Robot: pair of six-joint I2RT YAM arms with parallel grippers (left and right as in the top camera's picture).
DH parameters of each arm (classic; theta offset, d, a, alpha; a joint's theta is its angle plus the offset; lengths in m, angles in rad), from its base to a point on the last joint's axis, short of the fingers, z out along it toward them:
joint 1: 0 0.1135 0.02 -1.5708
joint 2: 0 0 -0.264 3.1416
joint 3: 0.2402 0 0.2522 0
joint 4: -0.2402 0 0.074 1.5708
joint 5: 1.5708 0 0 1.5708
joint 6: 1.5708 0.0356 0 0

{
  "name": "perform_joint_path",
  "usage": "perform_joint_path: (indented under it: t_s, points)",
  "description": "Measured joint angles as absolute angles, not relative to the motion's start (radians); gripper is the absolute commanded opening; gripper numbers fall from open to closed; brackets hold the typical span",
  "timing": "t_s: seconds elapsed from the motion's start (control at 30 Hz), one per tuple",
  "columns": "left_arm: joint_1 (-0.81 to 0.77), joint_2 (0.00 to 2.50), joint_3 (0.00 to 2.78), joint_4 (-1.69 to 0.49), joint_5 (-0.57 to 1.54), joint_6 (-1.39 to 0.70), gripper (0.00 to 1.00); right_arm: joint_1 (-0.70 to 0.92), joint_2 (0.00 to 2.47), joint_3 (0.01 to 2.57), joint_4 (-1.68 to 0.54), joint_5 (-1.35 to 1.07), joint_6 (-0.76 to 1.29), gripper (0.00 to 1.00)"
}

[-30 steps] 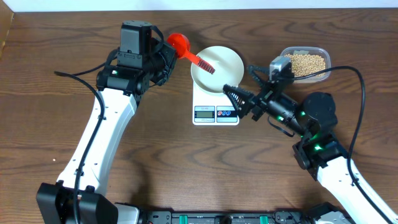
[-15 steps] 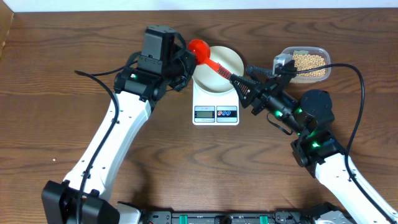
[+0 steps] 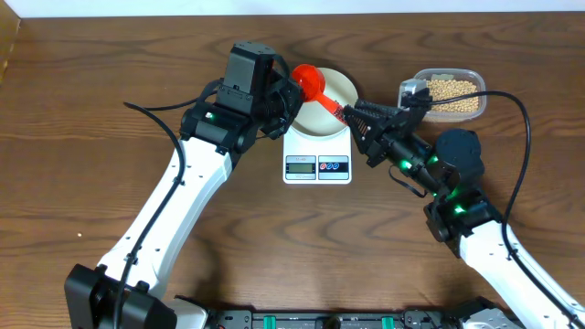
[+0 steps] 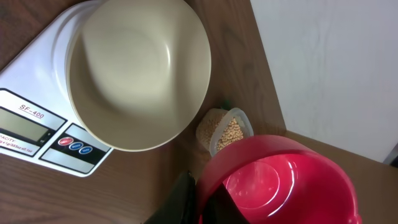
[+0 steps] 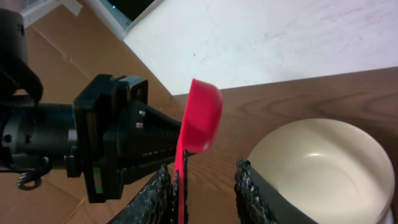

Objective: Scoop item into bowl and weigh 50g on scale
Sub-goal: 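Grasp the red scoop handle with the right gripper above the bowl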

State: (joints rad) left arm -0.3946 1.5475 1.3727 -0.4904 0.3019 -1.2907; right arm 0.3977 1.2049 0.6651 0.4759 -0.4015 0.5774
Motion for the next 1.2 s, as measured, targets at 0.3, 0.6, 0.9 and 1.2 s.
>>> perform_joint_path:
  t_s: [0.3, 0.6, 0.9, 1.2]
  points:
    - [-0.403, 1.547, 1.373, -0.519, 0.302, -1.291, 0.08, 0.434, 1.208, 0.665, 0.479, -0.389, 0.583, 0.27]
    - [-0.403, 1.547, 1.373, -0.52, 0.302, -1.29, 0.07, 0.434, 1.223, 0.665, 0.48, -0.384, 0.596, 0.19]
    - [-0.408, 1.547, 1.373, -0.522, 0.302, -1.282, 0.07, 0.434, 1.25, 0.665, 0.483, -0.384, 0.623, 0.16]
    - [-0.415, 1.547, 1.373, -0.533, 0.302, -1.282, 0.07, 0.447, 1.25, 0.665, 0.494, -0.385, 0.625, 0.09]
